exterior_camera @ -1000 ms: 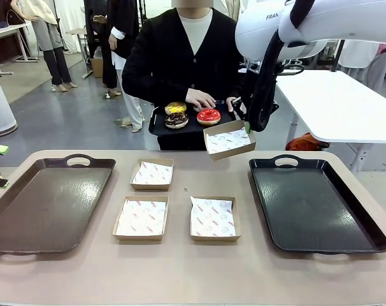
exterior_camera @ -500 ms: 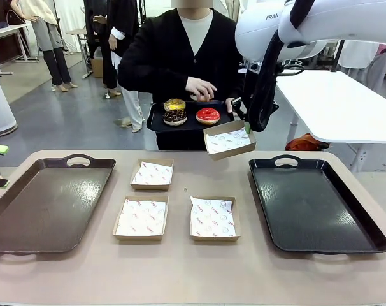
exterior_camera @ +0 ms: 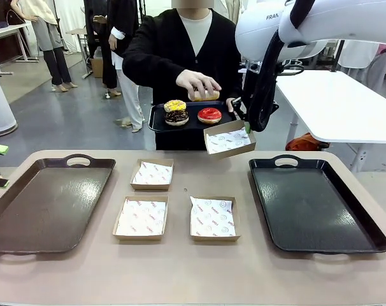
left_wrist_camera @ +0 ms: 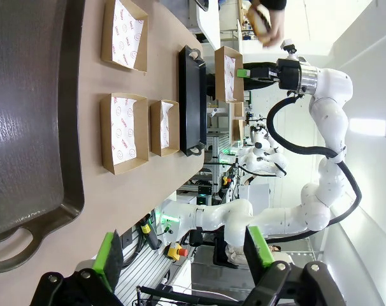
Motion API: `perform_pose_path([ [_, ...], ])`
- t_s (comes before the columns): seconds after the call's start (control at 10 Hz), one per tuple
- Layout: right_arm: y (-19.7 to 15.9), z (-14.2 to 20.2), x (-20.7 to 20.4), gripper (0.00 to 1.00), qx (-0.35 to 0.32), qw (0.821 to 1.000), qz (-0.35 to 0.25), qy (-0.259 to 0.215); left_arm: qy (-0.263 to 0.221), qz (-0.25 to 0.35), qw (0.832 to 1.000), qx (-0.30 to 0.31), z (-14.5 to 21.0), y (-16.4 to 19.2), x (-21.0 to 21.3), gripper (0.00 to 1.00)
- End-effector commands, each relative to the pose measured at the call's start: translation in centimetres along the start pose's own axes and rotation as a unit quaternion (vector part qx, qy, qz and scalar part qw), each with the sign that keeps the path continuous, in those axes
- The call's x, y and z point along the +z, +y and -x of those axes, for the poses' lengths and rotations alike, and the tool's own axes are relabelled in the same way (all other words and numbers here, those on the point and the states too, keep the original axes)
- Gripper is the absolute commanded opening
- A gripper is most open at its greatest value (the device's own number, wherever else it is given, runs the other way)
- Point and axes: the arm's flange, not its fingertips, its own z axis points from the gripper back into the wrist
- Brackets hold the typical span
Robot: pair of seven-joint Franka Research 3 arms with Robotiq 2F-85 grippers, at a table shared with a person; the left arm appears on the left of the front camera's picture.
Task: Individually package the donuts and arrange them on the tray.
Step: Place the picked Paper togo box on the Handle tray while simultaneously picking up another Paper togo box from the table with the other hand.
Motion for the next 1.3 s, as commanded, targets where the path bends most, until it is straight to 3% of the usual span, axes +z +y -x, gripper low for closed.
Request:
perform_pose_path([
  [0.0,-0.19,0.07,0.16,0.0,-0.003,1.0,0.001,0.0,0.001,0.004,1.0,-0.002,-0.04,-0.12,0.09,1.0],
  [1.2,-0.19,0.07,0.16,0.0,-0.003,1.0,0.001,0.0,0.001,0.004,1.0,-0.002,-0.04,-0.12,0.09,1.0],
])
